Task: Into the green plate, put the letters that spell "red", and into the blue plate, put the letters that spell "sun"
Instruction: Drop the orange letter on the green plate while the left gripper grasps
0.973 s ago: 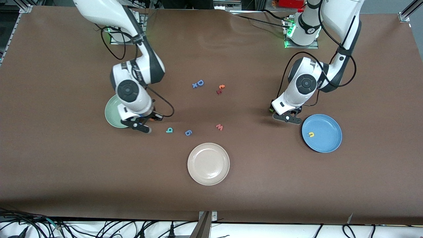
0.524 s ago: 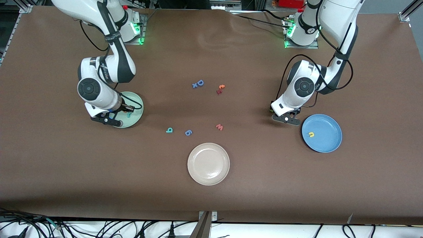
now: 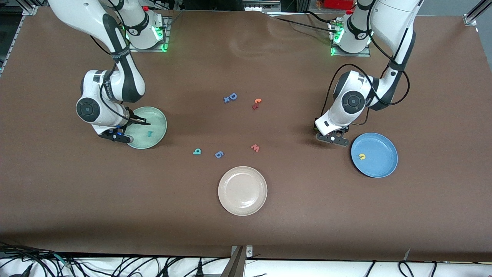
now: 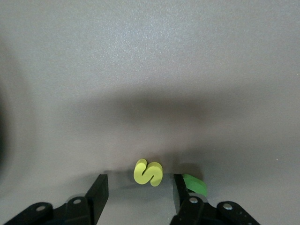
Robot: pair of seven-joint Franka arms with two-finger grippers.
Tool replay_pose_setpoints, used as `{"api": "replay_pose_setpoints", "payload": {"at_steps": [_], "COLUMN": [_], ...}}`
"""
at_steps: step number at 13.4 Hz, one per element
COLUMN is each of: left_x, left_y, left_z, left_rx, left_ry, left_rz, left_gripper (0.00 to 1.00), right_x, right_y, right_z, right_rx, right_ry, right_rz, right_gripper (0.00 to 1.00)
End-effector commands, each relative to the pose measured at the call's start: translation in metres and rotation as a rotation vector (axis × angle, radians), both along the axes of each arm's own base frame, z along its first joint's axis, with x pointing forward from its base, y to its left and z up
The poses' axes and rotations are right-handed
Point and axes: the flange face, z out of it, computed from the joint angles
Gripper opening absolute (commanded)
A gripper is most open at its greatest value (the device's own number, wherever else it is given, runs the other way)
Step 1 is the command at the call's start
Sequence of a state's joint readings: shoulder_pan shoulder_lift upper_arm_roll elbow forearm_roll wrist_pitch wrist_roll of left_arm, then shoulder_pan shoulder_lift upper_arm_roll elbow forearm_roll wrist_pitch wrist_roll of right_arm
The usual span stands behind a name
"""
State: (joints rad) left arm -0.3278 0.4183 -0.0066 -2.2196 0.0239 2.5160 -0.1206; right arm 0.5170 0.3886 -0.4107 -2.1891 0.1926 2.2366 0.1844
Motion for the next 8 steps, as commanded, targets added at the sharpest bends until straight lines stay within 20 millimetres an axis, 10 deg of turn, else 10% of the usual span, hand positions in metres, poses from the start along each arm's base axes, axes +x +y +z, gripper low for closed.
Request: {"api": "replay_pose_setpoints", "payload": {"at_steps": [1, 8], "left_x": [0.002, 0.003], "left_y": [0.0, 0.0], "left_z": [-0.004, -0.004], "left_rx": [0.008, 0.01], "left_ry": [-0.008, -0.014], "left_rz": [-0.032, -0.039], "left_gripper": [0.56, 0.58], "right_x": [0.01, 0.055], "right_y": [0.005, 0.068], "right_z": [0.002, 0.061], "right_rx": [0.023, 0.095], "right_ry": [-0.008, -0.029], "right_rz": [0.007, 0.038], "right_gripper": [0.99, 0.99]}}
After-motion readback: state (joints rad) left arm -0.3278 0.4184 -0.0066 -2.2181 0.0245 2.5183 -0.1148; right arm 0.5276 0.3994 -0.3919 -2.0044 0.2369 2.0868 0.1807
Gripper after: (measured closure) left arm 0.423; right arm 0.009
